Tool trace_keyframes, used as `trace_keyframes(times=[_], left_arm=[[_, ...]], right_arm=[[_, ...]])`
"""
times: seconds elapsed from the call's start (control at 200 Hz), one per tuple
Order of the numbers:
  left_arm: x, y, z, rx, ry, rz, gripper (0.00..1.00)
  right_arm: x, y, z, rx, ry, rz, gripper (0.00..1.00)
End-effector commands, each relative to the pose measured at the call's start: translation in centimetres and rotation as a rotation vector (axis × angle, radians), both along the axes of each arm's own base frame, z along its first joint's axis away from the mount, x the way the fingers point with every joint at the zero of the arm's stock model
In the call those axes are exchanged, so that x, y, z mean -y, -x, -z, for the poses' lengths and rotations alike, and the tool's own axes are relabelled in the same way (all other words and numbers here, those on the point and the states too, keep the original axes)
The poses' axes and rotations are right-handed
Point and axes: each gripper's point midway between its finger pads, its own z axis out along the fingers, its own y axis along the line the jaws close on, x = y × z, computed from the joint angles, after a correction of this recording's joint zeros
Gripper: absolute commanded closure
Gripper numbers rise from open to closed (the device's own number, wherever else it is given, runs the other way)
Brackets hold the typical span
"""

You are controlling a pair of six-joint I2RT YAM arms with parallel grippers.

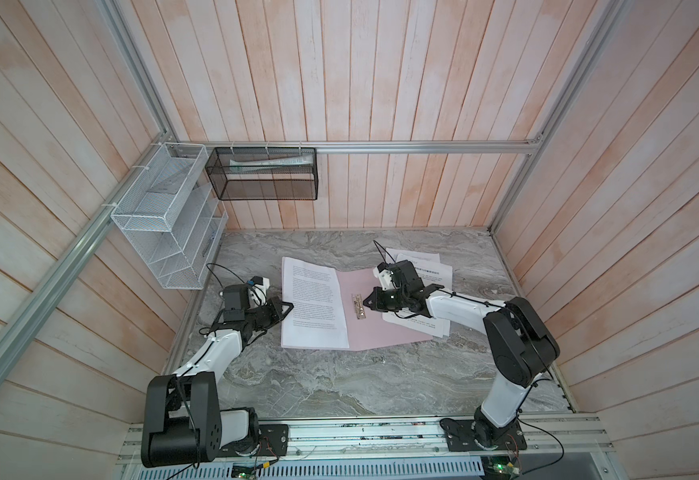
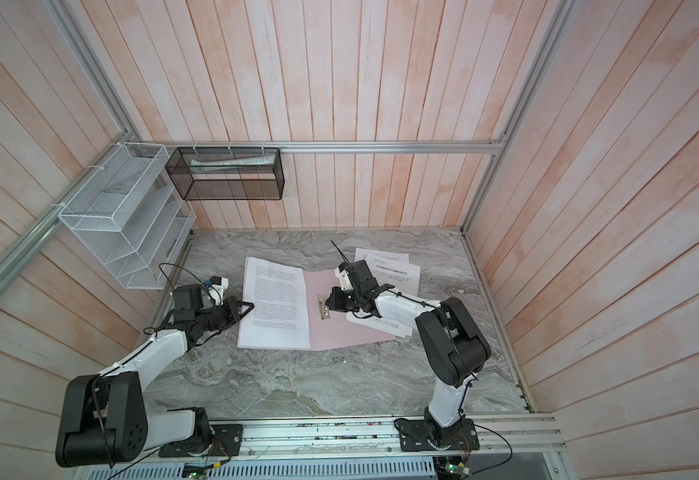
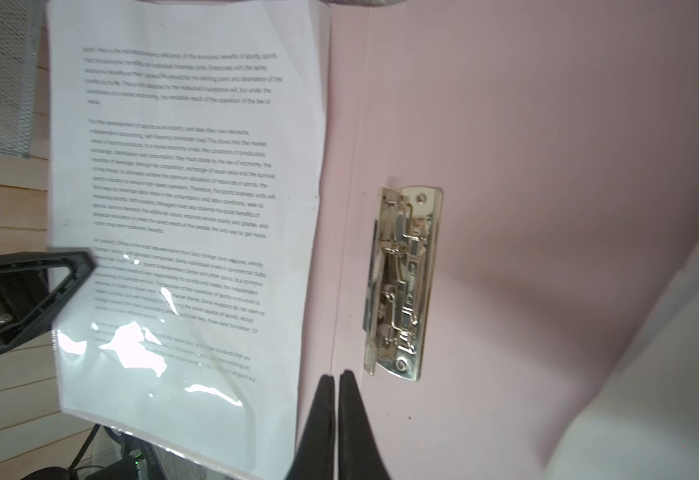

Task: Put the files into the folder

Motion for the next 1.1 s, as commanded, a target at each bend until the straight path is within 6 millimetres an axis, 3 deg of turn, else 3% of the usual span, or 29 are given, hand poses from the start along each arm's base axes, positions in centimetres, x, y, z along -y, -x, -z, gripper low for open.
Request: trace_keyframes(times=[0.0, 0.195, 0.435, 1.095], left_arm=[[-0.3, 0.0, -0.5, 0.026, -0.019, -0.002, 1.00], [-0.2, 0.0, -0.4, 0.024, -0.017, -0.001, 1.00], [-0.3, -0.1, -0.4, 0.021, -0.017, -0.003, 1.00], [-0.2, 0.0, -0.3, 0.023, -0.013, -0.002, 1.00]], right_arm=[[-0.5, 1.3, 0.8, -0.057, 0.003, -0.043, 0.90], [-1.6, 2.1, 3.0, -0.093, 0.033, -0.065, 0.83], [-1.4, 2.2, 5.6, -0.122, 0.109, -0.041, 0.87], [-1.5, 1.7, 7.1, -0.136, 0.139, -0.040, 0.87]])
